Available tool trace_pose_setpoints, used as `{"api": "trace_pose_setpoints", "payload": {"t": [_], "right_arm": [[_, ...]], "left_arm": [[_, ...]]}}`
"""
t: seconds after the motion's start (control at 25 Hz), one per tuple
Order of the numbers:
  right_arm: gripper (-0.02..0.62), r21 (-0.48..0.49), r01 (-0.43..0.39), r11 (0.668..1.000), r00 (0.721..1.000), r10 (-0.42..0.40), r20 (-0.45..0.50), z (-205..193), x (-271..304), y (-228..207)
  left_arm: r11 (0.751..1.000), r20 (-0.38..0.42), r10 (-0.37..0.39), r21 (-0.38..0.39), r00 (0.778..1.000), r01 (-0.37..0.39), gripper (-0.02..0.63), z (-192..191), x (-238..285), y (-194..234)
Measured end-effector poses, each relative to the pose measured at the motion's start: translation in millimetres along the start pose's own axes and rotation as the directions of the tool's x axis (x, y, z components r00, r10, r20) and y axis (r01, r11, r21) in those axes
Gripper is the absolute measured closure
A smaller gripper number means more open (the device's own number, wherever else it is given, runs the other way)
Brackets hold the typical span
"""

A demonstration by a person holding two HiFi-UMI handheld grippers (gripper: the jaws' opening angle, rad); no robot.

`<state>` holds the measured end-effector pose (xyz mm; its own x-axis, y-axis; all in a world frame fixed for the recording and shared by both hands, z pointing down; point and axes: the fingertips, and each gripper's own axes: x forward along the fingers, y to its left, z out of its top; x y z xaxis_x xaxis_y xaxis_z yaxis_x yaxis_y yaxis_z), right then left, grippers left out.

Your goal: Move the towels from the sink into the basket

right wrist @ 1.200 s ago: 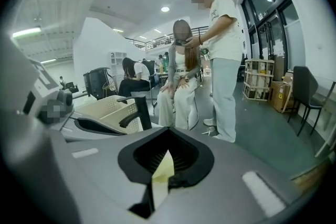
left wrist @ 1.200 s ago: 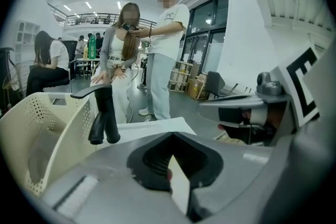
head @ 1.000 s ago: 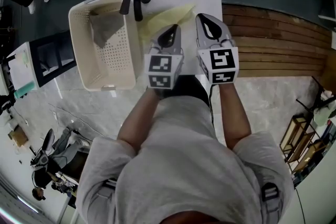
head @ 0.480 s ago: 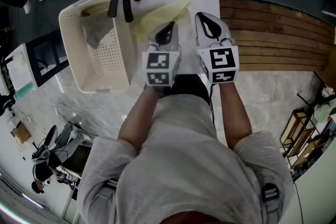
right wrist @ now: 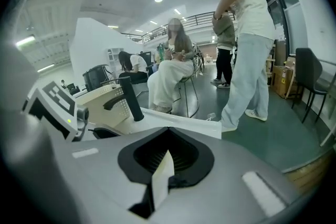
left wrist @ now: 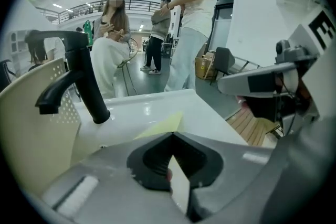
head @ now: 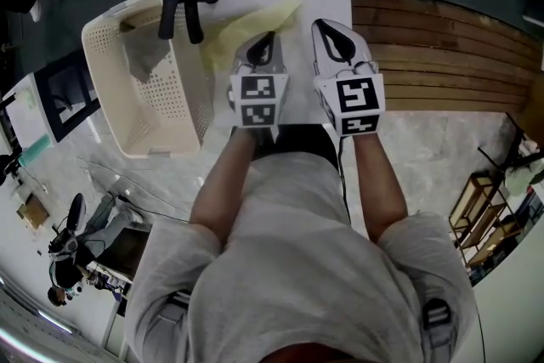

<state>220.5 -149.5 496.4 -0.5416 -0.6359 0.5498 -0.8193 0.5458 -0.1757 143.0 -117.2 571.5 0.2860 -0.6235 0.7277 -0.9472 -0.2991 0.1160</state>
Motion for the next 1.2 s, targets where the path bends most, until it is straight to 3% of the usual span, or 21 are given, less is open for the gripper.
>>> {"api": "trace_pose_setpoints", "payload": {"t": [0.36, 0.52, 0.76, 1.12, 1.2], "right_arm": [[0.589, 0.028, -0.005, 1.000, 1.000, 0.005, -0.019, -9.7, 10.5, -10.1], [0.589, 0.040, -0.002, 0.999, 1.000, 0.004, -0.031, -14.8, 12.7, -12.8], [0.589, 0.056, 0.022, 0.998, 0.999, -0.020, -0.040, -18.3, 9.8, -26.7], [0.589, 0.067, 0.044, 0.997, 0.997, -0.040, -0.061, -27.3, 5.5, -37.5], [0.589, 0.065, 0.045, 0.997, 0.997, -0.041, -0.064, -28.9, 3.4, -38.6]], "left_arm": [[1.000, -0.049, 0.008, 0.007, 0.999, -0.008, 0.584, -9.5, 18.3, 2.5], [0.998, -0.093, 0.038, 0.049, 0.995, -0.033, 0.584, -17.1, 29.3, 5.0], [0.999, -0.195, 0.019, 0.045, 0.981, -0.010, 0.413, -42.6, 48.1, -0.1], [0.995, -0.216, 0.094, 0.036, 0.972, -0.088, 0.417, -48.9, 66.9, 16.3], [0.992, -0.200, 0.128, 0.035, 0.971, -0.124, 0.484, -44.9, 68.6, 23.6]]}}
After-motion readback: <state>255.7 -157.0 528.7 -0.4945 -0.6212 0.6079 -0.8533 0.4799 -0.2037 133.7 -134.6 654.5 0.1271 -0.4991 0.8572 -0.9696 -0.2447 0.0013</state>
